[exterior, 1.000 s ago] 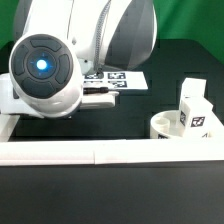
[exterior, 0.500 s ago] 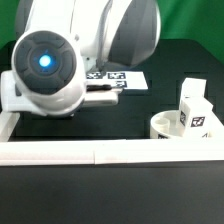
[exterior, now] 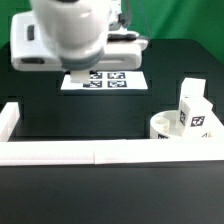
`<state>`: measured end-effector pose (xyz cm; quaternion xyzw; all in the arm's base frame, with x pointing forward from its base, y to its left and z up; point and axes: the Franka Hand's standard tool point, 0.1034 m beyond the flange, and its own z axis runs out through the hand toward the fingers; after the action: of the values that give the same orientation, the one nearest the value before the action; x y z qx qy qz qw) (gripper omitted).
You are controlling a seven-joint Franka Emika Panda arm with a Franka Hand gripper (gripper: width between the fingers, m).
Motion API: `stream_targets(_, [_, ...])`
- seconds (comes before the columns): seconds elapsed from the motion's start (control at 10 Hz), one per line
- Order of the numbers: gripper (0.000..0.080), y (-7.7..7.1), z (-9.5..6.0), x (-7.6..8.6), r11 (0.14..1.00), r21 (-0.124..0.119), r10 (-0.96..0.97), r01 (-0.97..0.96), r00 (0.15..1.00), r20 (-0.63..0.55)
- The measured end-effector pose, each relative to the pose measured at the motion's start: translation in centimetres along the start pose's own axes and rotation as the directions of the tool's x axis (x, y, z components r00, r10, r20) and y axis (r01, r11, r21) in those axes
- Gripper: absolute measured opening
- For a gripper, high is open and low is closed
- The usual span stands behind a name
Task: Assemble stool
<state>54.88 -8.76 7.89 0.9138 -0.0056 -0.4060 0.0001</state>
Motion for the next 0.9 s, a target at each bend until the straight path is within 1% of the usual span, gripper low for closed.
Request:
stream_targets(0.1, [0.0325,-0.1,-1.0,0.6,1.000,-0.011,-0.005,0.004,0.996,-0.089])
stream_targets(0.2, [0.0325,-0.2,-1.6,0.8,1.000,-0.020,-0.010,0.006,0.982,-0.187])
stream_targets(0.3, [0.0325,-1.8,-3.1,0.2,0.999,-0.034,-0.003,-0.006,0.963,-0.270])
stream_targets(0.4, [0.0325,-4.6,-5.7,-0.3,0.999,-0.048,-0.030,0.014,0.934,-0.355])
stream_targets(0.5, [0.0325,-6.6,-7.9,-0.3,0.998,-0.060,-0.039,0.014,0.895,-0.445])
stream_targets(0.6, [0.0325,-7.4,-8.9,-0.3,0.998,-0.056,-0.031,0.003,0.856,-0.517])
stream_targets(0.7, [0.0325,-6.8,-8.6,0.3,0.999,-0.048,-0.022,-0.008,0.816,-0.578])
stream_targets(0.8, [0.0325,-6.7,-8.6,0.4,0.999,-0.049,-0.024,-0.008,0.782,-0.623])
stream_targets(0.9, [0.0325,-6.8,-9.5,0.9,0.998,-0.054,-0.031,-0.011,0.699,-0.714])
